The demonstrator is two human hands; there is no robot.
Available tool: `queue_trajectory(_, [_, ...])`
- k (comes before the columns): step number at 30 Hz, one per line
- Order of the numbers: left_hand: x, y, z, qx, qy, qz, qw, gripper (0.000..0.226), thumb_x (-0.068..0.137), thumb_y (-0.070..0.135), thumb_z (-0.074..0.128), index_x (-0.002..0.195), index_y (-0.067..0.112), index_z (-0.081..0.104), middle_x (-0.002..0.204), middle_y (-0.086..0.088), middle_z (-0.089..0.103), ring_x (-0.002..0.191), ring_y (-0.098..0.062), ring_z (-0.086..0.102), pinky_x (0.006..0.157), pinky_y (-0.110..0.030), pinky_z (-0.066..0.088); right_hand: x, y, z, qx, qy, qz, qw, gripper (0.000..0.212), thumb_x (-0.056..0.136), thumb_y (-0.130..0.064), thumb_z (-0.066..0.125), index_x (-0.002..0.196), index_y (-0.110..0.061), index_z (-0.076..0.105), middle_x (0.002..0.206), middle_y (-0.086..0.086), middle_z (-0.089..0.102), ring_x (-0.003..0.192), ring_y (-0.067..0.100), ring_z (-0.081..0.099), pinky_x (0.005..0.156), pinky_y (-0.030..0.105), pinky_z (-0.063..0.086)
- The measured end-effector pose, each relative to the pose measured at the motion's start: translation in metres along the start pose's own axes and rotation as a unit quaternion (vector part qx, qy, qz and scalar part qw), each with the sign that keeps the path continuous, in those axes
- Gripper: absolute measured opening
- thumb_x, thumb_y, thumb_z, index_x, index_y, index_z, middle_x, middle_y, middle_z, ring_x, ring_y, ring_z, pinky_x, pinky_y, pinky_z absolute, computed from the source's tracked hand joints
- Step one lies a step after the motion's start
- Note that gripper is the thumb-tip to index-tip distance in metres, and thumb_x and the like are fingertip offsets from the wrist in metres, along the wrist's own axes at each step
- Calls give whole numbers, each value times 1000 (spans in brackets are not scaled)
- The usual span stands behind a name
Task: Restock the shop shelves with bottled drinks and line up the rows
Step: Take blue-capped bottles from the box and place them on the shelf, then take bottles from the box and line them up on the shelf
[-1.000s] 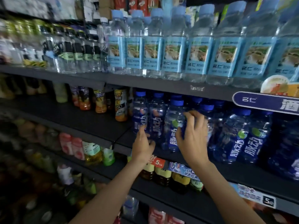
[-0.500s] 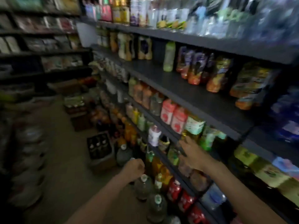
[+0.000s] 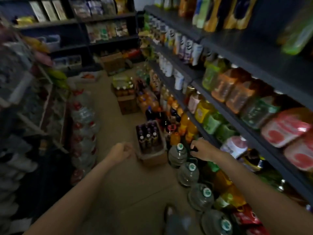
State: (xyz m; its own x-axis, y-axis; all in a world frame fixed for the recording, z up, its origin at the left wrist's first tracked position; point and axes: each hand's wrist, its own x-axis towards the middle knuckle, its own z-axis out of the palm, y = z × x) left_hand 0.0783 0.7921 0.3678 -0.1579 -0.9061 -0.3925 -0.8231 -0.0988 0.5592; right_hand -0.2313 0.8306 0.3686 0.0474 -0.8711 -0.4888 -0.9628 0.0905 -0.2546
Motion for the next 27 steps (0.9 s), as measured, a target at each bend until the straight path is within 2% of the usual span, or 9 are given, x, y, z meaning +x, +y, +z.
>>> queue_trajectory(4, [84, -22, -12, -54, 19, -61, 997, 18, 91, 4, 53, 107, -2, 55, 80, -11, 63, 77, -21, 57, 62, -20, 42, 105, -24, -16, 46, -59, -16, 997, 31, 94, -25, 53, 89, 5, 60, 93, 24, 60, 90, 35, 58, 63, 31, 37])
queue_trajectory(6, [134, -27, -16, -70, 15, -86, 994, 19, 89, 5, 54, 107, -2, 54, 80, -8, 61, 77, -22, 57, 66, -26, 44, 161, -33, -24, 56, -58, -34, 996, 20, 93, -21, 54, 74, -15, 53, 77, 7, 55, 73, 22, 55, 58, 28, 40])
queue_trajectory(8, [186, -30, -22, -68, 8, -107, 992, 22, 88, 5, 55, 109, -2, 54, 90, -12, 66, 83, -25, 61, 69, -26, 45, 221, -35, -28, 63, -67, -35, 995, 29, 92, -21, 54, 65, -21, 42, 70, -2, 47, 74, 20, 53, 60, 26, 38])
queue_trajectory(11, [258, -37, -32, -15, -14, -116, 993, 27, 89, 12, 54, 114, 4, 56, 109, -13, 66, 103, -28, 62, 84, -29, 45, 296, -37, -34, 52, -129, -33, 990, 17, 93, -19, 52, 78, -11, 48, 98, 17, 61, 96, 32, 57, 76, 37, 43])
queue_trajectory(13, [298, -41, -40, 2, -18, -114, 993, 28, 89, 13, 53, 116, 4, 56, 115, -11, 64, 108, -27, 60, 89, -29, 42, 334, -41, -42, 48, -159, -33, 986, 7, 94, -11, 50, 100, -11, 52, 117, 19, 58, 107, 30, 55, 83, 35, 41])
queue_trajectory(15, [328, -45, -50, -3, -12, -119, 993, 27, 88, 11, 53, 114, 4, 56, 110, -12, 66, 105, -27, 61, 87, -29, 43, 369, -46, -48, 51, -168, -28, 984, 23, 93, -10, 49, 115, -5, 54, 109, 16, 54, 105, 25, 54, 80, 31, 41])
queue_trajectory(21, [404, -69, -66, -2, -2, -149, 989, 25, 87, 8, 54, 111, 4, 54, 101, -14, 67, 99, -29, 61, 80, -28, 43, 468, -64, -33, 123, -133, -1, 984, 10, 86, -8, 54, 79, -3, 57, 91, 18, 58, 96, 36, 58, 73, 36, 44])
queue_trajectory(24, [450, -92, -50, -2, -15, -153, 988, 24, 87, 8, 53, 111, 5, 55, 101, -15, 66, 99, -29, 61, 77, -27, 42, 508, -66, 1, 162, -99, 30, 981, 19, 86, -7, 57, 101, 3, 61, 105, 22, 60, 104, 36, 56, 85, 38, 43])
queue_trajectory(27, [500, -115, -16, -18, -9, -136, 991, 23, 87, 4, 52, 110, 2, 56, 98, -18, 66, 94, -30, 62, 71, -26, 39, 549, -54, 59, 209, -84, 81, 971, 25, 85, -6, 58, 107, 7, 58, 111, 26, 59, 108, 37, 54, 89, 38, 41])
